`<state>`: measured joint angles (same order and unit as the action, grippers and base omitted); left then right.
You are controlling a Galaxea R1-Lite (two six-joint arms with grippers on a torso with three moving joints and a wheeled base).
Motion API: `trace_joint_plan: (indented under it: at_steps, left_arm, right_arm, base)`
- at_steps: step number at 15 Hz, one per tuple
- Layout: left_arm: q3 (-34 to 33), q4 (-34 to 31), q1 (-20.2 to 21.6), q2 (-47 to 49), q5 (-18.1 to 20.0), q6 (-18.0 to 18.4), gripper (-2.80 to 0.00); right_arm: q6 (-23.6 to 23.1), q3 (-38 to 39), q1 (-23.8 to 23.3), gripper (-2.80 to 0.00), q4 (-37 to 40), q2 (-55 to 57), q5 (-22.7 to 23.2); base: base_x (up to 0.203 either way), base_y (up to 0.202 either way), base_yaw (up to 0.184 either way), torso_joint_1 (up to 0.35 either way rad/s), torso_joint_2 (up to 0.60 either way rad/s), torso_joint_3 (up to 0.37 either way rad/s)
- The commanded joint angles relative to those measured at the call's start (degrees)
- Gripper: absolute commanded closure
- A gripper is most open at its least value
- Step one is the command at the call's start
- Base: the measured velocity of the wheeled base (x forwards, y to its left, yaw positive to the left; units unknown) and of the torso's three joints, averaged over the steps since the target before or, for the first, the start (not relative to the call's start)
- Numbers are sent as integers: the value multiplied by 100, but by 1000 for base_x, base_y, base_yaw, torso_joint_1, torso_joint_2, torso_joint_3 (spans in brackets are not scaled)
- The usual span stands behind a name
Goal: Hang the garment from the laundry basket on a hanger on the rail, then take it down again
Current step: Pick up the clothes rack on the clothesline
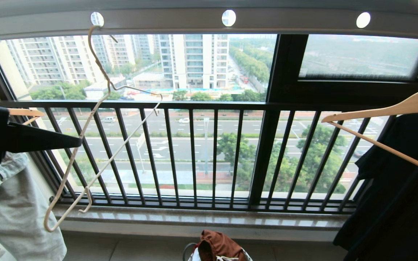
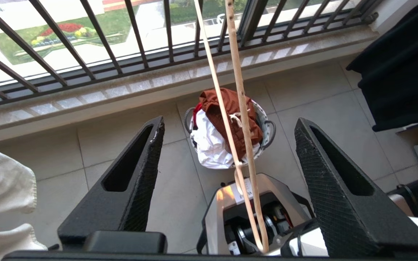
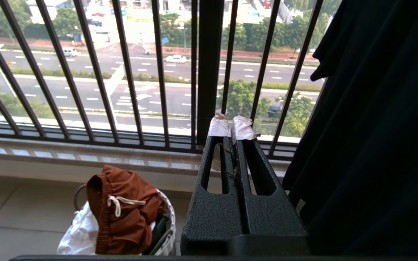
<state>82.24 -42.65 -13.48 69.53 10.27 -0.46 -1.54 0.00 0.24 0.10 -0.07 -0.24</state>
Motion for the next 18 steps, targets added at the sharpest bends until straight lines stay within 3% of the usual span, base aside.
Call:
trace_joint_plan:
  at_steps: [1, 5, 12, 17, 18]
  left_arm:
    - [-251, 554, -145, 312, -206, 1, -280]
    - [-736, 1470, -422, 621, -926, -5, -280]
    - [-859, 1736, -599, 667, -969, -77, -280]
    - [-877, 1856, -816, 693, -1310, -183, -280]
    - [-902, 1874, -859, 693, -1343, -209, 0]
  right_arm:
    - [-4, 0, 2, 0, -1, 7, -2]
    - [-4, 0, 2, 0, -1, 7, -2]
    - [-4, 0, 2, 0, -1, 7, -2]
    - [-4, 0, 2, 0, -1, 7, -2]
    - [-4, 0, 2, 0, -1, 7, -2]
  base:
    - [0, 0, 0, 0, 0, 0]
    - [0, 0, 0, 0, 0, 0]
    - [0, 0, 0, 0, 0, 0]
    - [0, 0, 0, 0, 0, 0]
    - [0, 0, 0, 0, 0, 0]
